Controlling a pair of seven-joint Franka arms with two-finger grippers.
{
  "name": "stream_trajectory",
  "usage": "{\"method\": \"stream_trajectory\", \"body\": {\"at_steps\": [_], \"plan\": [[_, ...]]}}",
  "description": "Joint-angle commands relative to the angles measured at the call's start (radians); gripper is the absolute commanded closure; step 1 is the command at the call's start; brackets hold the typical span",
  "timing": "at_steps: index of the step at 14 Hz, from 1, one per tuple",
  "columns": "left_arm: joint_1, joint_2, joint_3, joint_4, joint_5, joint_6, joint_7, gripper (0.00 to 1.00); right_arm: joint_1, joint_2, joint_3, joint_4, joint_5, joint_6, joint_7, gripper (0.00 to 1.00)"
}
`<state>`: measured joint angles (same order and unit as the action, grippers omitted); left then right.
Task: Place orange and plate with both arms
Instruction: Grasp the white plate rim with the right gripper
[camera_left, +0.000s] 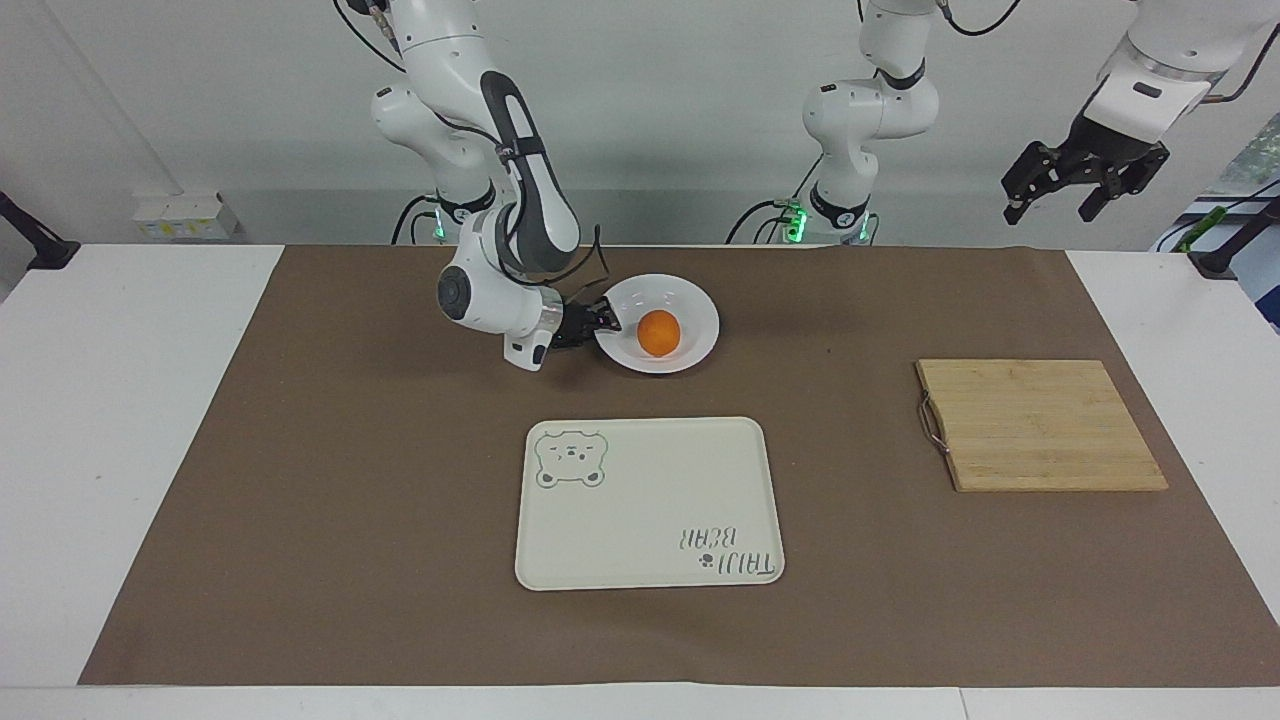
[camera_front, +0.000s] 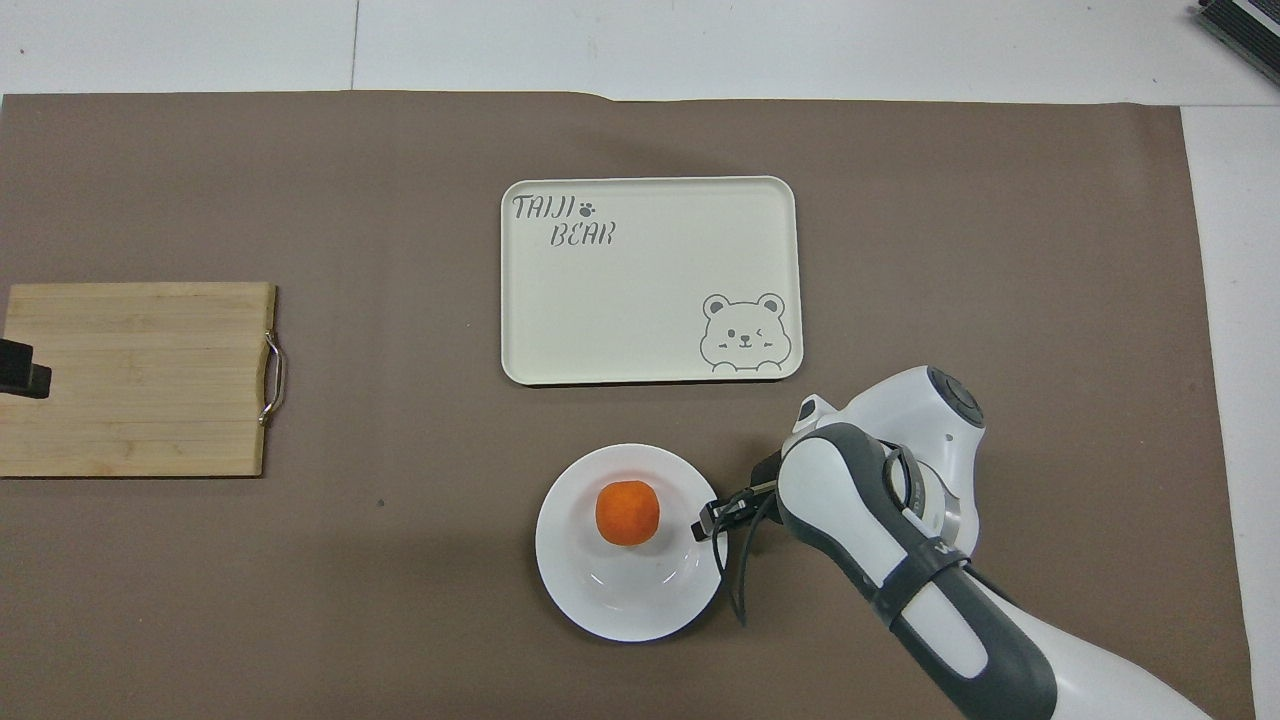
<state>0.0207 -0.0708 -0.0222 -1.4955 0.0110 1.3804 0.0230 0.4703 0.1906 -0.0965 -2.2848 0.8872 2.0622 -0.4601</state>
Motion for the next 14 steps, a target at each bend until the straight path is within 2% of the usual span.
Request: {"method": "stream_trajectory", "body": {"at_steps": [1,3,9,14], "plan": [[-0.005,-0.021,0.001,-0.025,0.007,0.005,0.018,0.0,-0.004,-0.01,-0.002,-0.009,0.067,-0.01,0.017,1.0],[-0.005,-0.021,0.001,-0.025,0.007,0.005,0.006,0.0,-0.012,-0.007,-0.002,0.01,0.111,-0.057,0.012,1.0],[0.007,-0.021,0.01,-0.025,0.007,0.002,0.006,0.0,-0.076,0.033,-0.002,0.109,0.121,-0.155,-0.063,1.0],[0.002,-0.021,0.008,-0.025,0.007,0.002,0.006,0.0,-0.085,0.085,-0.002,0.208,0.229,-0.156,-0.057,1.0]]}}
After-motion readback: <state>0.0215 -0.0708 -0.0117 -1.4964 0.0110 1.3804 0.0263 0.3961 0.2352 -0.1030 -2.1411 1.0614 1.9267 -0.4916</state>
